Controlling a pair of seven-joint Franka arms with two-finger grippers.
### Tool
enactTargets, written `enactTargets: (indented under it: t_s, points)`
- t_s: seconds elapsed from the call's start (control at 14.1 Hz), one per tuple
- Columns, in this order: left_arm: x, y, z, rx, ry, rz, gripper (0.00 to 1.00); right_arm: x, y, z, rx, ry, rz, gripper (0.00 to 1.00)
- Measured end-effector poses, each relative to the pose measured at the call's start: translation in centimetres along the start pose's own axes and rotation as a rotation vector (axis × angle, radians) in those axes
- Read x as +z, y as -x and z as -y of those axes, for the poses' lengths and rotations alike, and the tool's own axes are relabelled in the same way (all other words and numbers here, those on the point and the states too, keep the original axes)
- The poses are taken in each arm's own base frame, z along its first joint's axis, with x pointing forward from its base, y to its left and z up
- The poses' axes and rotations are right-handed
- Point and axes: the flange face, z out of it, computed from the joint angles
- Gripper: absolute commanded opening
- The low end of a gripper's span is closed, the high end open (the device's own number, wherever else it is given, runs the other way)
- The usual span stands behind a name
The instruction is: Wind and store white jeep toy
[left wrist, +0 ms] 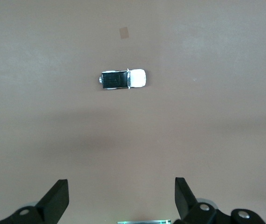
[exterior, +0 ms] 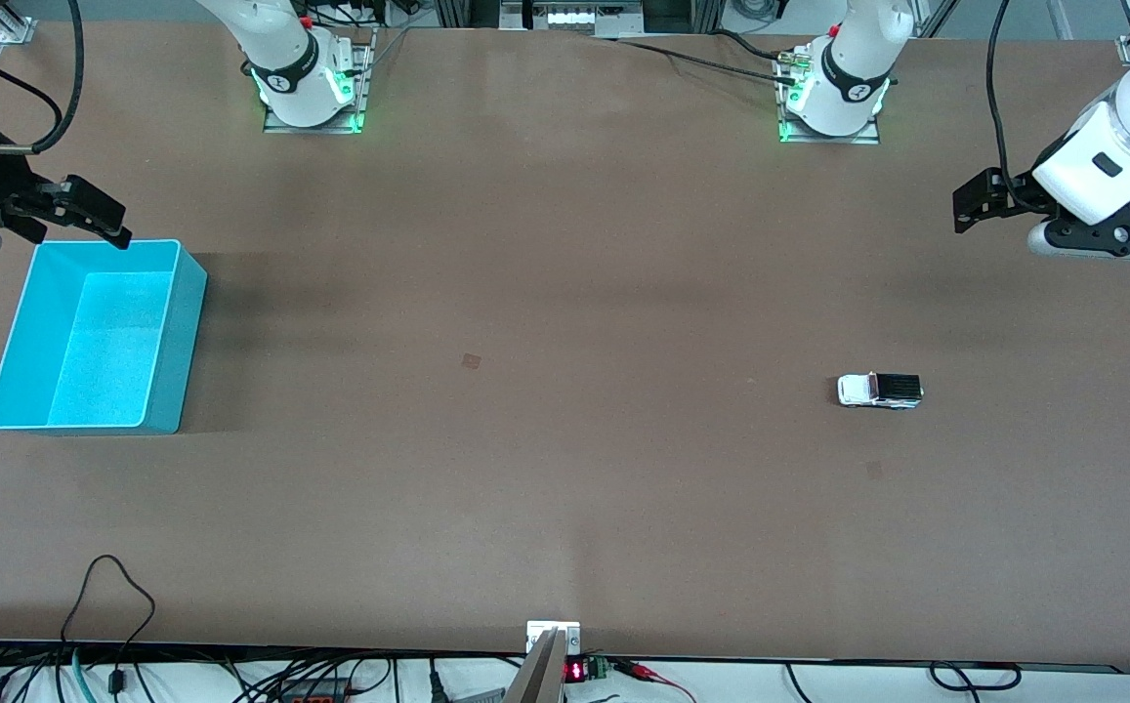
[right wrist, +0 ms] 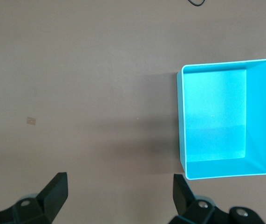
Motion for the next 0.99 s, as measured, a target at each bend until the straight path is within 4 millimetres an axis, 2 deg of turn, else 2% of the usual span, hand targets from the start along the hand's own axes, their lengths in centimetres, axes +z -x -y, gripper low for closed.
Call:
enactTargets:
  t_s: [0.21,0.64,0.85,0.99]
  points:
    - [0.3,0.1,0.0,-0.001,0.000,0.018,1.00,0.0,0.0,0.0,-0.002,0.000,0.000,1.00]
    - [2.9,-0.8,-0.2,0.017,0.002,0.104,1.00,0.0,0.0,0.0,-0.002,0.000,0.000,1.00]
    - [4.5,-1.6,0.0,0.139,0.014,0.137,1.00,0.0,0.0,0.0,-0.002,0.000,0.000,1.00]
    - [6.2,-2.6,1.4,0.252,0.032,0.154,1.00,0.0,0.0,0.0,-0.002,0.000,0.000,1.00]
